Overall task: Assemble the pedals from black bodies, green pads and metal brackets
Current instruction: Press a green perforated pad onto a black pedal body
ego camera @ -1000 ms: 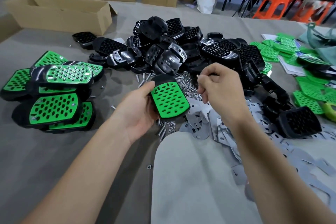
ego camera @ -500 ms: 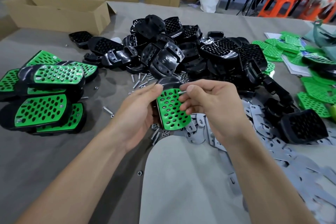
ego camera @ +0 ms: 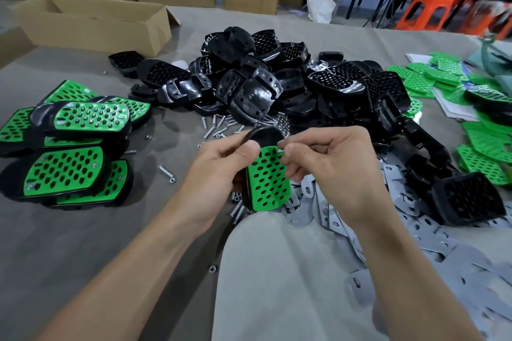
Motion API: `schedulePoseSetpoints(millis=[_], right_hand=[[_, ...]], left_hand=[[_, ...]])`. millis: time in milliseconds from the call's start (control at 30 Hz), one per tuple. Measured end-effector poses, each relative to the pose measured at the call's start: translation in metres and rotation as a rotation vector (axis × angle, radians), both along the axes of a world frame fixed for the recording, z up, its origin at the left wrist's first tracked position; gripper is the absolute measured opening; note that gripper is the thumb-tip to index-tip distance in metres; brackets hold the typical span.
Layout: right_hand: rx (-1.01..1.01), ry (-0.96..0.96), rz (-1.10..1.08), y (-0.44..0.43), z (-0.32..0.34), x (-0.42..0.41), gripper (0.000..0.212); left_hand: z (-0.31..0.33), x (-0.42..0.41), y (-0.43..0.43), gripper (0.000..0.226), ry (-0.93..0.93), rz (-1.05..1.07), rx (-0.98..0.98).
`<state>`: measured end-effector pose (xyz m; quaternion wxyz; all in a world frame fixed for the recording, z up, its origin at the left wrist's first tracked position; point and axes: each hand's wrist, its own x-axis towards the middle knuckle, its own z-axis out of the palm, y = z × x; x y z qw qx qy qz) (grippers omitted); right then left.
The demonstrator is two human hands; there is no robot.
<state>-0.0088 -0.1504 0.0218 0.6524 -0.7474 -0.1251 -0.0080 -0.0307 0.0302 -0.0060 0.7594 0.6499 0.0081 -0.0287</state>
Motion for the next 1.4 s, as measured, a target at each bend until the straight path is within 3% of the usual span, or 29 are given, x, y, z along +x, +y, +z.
schedulePoseSetpoints(millis=[100, 267, 467, 667, 800, 967, 1167, 1400], right_hand=[[-0.087, 0.023, -0.013, 0.004, -0.004, -0.003, 0.019], [-0.067, -0.152, -0.203, 0.013, -0.008, -0.002, 0.020], [-0.117, -0.028, -0.123, 0.004, -0.009, 0.003, 0.022], [0.082, -0.103, -0.231, 0.000, -0.003, 0.004, 0.019], [0.162, -0.116, -0.119, -0.001, 0.002, 0.000, 0.011], [0.062, -0.055, -0.032, 0.005, -0.001, -0.002, 0.019], [-0.171, -0.163, -0.288, 0.009, -0.005, -0.007, 0.024], [-0.329, -0.327, -0.361, 0.018, -0.005, -0.014, 0.007]], left_hand=[[-0.002, 0.001, -0.001, 0.027, -0.037, -0.028, -0.024], [-0.002, 0.003, -0.001, 0.022, -0.013, 0.006, -0.110], [-0.005, 0.002, 0.000, 0.031, 0.045, 0.039, -0.175], [-0.007, 0.005, 0.004, 0.031, 0.023, 0.022, -0.191], [-0.008, 0.006, 0.008, 0.027, -0.009, 0.041, -0.136], [-0.009, 0.007, 0.007, 0.028, -0.039, 0.042, -0.060], [-0.011, 0.006, 0.004, 0.023, -0.215, 0.057, 0.136], [-0.014, 0.004, 0.001, 0.022, -0.339, 0.061, 0.201]])
